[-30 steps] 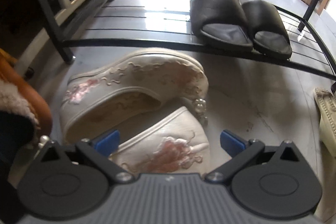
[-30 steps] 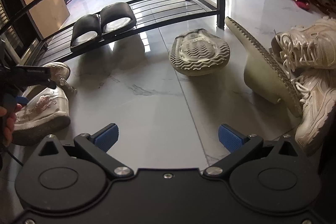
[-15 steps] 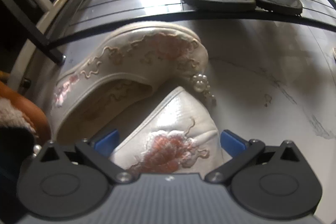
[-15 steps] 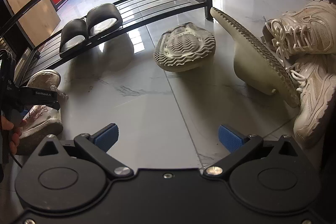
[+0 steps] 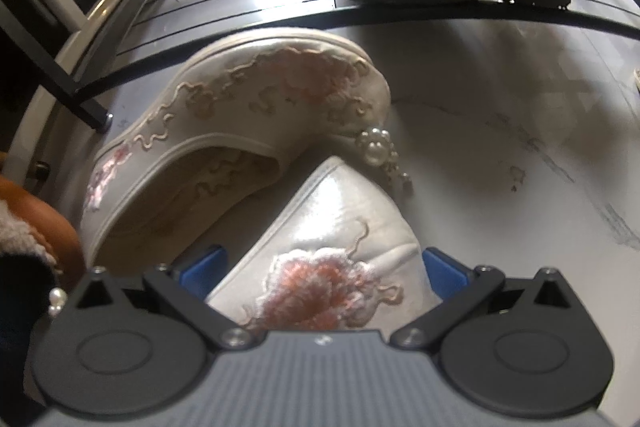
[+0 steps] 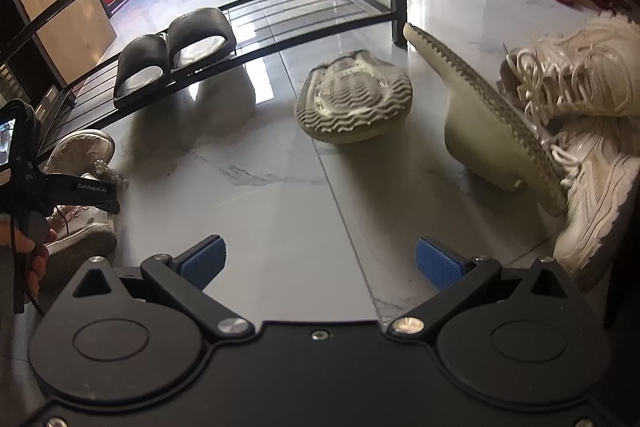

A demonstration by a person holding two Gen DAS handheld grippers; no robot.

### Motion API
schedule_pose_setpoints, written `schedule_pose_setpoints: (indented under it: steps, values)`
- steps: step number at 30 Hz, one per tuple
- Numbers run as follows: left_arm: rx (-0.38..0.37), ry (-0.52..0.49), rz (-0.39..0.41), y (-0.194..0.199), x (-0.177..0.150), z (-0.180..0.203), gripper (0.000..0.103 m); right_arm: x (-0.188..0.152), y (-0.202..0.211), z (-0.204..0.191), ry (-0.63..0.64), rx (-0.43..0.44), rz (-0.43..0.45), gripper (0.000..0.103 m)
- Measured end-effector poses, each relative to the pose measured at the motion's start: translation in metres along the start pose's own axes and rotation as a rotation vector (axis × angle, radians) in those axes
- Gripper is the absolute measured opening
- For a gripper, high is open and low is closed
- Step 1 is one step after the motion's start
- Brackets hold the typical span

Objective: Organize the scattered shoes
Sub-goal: 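Lower the left gripper onto one white flat and close on its heel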

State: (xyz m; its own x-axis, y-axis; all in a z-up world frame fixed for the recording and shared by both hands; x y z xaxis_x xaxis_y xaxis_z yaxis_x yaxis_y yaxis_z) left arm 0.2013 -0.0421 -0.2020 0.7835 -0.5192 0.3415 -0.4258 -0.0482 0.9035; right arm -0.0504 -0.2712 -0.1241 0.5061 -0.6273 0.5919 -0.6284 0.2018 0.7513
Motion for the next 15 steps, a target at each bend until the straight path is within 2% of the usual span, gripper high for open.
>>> schedule_pose_setpoints:
  steps: [4,15]
  values:
    - [0.013,-0.013,-0.028,0.0,-0.004,0.006,0.102,0.003,0.001,0.005,-0.021,-0.007,-0.001,0.103]
    - [0.047,-0.007,-0.014,0.002,-0.012,0.014,0.102,0.002,0.005,0.006,-0.023,-0.008,0.002,0.103]
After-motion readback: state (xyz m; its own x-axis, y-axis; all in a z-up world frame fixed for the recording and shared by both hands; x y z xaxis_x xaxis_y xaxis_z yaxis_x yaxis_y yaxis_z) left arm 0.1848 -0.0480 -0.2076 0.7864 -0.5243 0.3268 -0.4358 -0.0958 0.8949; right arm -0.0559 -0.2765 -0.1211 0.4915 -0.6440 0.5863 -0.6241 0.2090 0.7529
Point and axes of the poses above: each gripper's, at about its wrist camera, not at the fingertips, and y roughly against the way its jaws point, z to its right, x to its top, the point moved 8 cm from there along -y, roughly the way its jaws point, and after that the axes turned 13 degrees about -y, right-handed, at the moved point
